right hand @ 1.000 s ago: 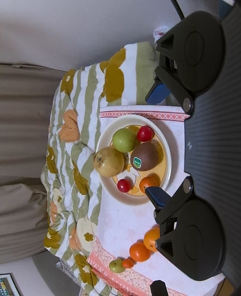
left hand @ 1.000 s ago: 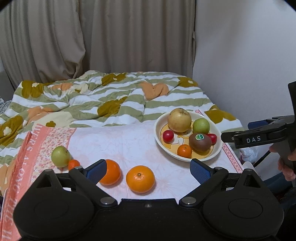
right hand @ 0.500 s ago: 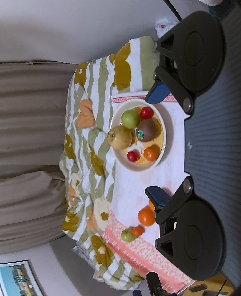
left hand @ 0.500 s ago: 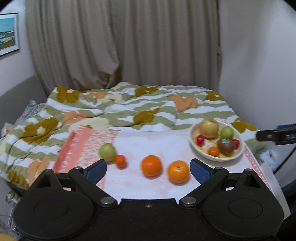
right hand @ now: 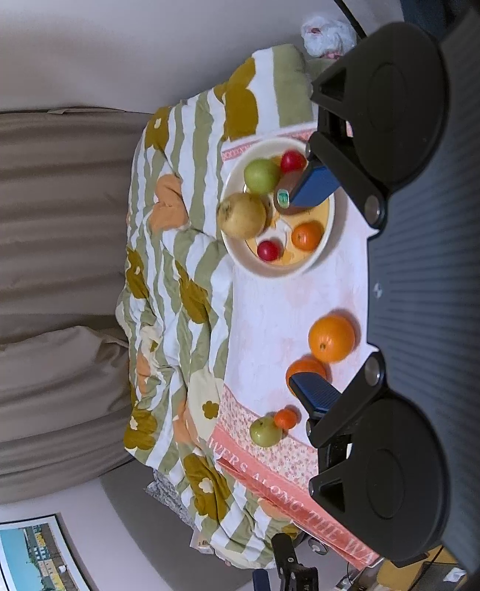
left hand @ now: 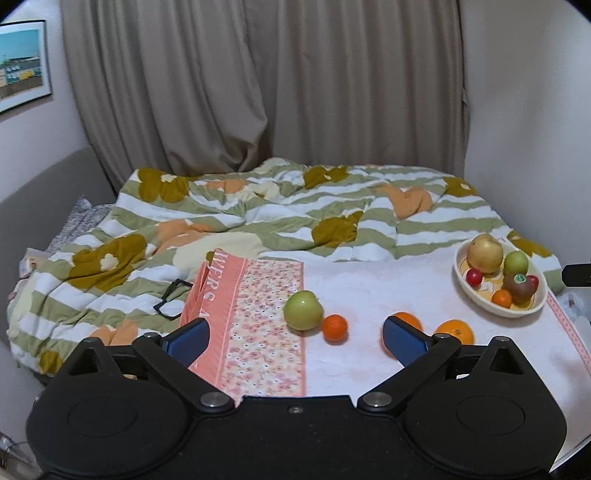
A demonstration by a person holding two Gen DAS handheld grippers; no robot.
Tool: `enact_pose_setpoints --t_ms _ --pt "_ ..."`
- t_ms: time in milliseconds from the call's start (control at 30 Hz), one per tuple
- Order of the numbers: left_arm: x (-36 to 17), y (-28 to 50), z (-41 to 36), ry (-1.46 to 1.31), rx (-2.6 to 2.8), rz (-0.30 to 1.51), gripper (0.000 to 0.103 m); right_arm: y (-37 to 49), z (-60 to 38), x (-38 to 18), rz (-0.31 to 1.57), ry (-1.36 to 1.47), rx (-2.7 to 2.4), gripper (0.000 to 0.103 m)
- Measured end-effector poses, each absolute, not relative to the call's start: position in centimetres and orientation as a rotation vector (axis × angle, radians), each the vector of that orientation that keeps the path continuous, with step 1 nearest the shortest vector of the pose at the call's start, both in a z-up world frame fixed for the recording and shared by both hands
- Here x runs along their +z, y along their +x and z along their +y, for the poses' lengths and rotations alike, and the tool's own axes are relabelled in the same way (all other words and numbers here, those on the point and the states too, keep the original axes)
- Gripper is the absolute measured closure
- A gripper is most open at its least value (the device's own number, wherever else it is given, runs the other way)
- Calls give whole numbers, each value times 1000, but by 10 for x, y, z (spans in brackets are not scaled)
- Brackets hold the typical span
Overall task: Organize fruits
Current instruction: 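Withdraw both tools from the bowl toward the green apple and oranges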
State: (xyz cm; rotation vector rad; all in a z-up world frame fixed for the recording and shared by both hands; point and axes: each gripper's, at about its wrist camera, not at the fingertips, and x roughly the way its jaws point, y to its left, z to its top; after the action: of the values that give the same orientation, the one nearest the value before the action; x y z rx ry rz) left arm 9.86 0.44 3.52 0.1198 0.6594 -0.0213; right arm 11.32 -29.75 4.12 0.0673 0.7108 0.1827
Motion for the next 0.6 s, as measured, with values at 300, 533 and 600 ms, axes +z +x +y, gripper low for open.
enact_pose_setpoints --t_ms 300,533,600 --pt "14 164 49 182 -172 741 1 135 -240 15 747 59 148 0" --pt "-11 226 66 244 -321 794 1 159 -200 -7 788 48 117 0" --pt "-21 242 66 273 -369 804 1 165 -189 -14 799 42 108 0"
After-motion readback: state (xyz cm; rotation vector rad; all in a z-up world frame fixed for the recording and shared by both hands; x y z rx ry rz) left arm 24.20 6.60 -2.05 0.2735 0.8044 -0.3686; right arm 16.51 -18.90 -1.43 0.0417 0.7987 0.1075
